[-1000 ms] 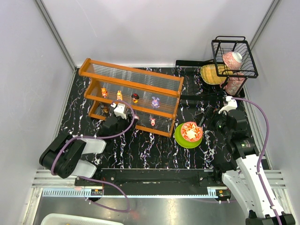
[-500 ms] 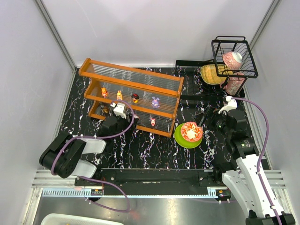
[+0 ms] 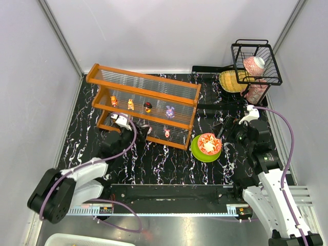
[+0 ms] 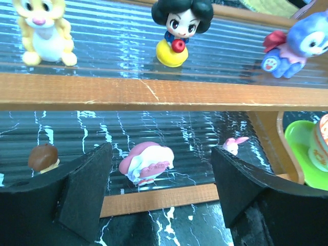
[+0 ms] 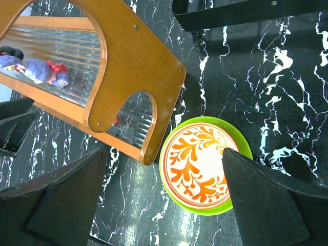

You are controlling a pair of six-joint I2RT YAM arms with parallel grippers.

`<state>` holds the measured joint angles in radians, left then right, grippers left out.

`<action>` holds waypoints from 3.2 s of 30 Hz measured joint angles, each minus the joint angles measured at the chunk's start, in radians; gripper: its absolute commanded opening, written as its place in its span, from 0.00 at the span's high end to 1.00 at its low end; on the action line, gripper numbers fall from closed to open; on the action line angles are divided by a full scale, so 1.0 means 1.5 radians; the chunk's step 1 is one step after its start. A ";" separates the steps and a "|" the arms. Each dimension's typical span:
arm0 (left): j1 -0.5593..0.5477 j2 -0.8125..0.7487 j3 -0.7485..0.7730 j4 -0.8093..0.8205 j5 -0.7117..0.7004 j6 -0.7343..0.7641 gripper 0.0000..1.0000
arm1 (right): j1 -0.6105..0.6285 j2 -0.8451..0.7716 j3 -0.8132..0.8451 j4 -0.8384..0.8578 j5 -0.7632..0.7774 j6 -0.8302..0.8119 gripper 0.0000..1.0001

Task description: Place and organize the plastic toys onto the shelf

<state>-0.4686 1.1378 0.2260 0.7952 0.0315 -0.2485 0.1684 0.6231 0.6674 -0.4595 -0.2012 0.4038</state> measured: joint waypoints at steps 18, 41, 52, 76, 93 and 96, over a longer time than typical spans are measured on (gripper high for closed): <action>0.000 -0.454 -0.028 -0.434 -0.076 -0.118 0.11 | 0.000 0.004 0.000 0.007 -0.001 0.001 0.05; 0.000 -0.255 -0.062 -0.341 -0.083 -0.278 1.00 | 0.000 -0.023 0.000 0.014 -0.002 0.001 0.14; 0.000 -0.169 -0.073 -0.227 -0.088 -0.329 1.00 | 0.000 -0.023 -0.008 0.014 -0.002 0.001 0.13; 0.000 0.021 -0.025 -0.131 -0.093 -0.362 1.00 | 0.000 -0.024 -0.011 0.015 -0.002 0.001 0.13; 0.000 0.073 -0.008 -0.118 -0.097 -0.362 1.00 | 0.000 -0.028 -0.011 0.015 -0.001 0.001 0.12; 0.000 0.085 -0.007 -0.112 -0.100 -0.362 1.00 | 0.000 -0.030 -0.011 0.015 -0.001 0.001 0.12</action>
<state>-0.4686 1.2652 0.2150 0.6273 -0.1181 -0.7918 0.1680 0.5789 0.6502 -0.4370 -0.2028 0.4046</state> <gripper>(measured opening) 0.002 0.875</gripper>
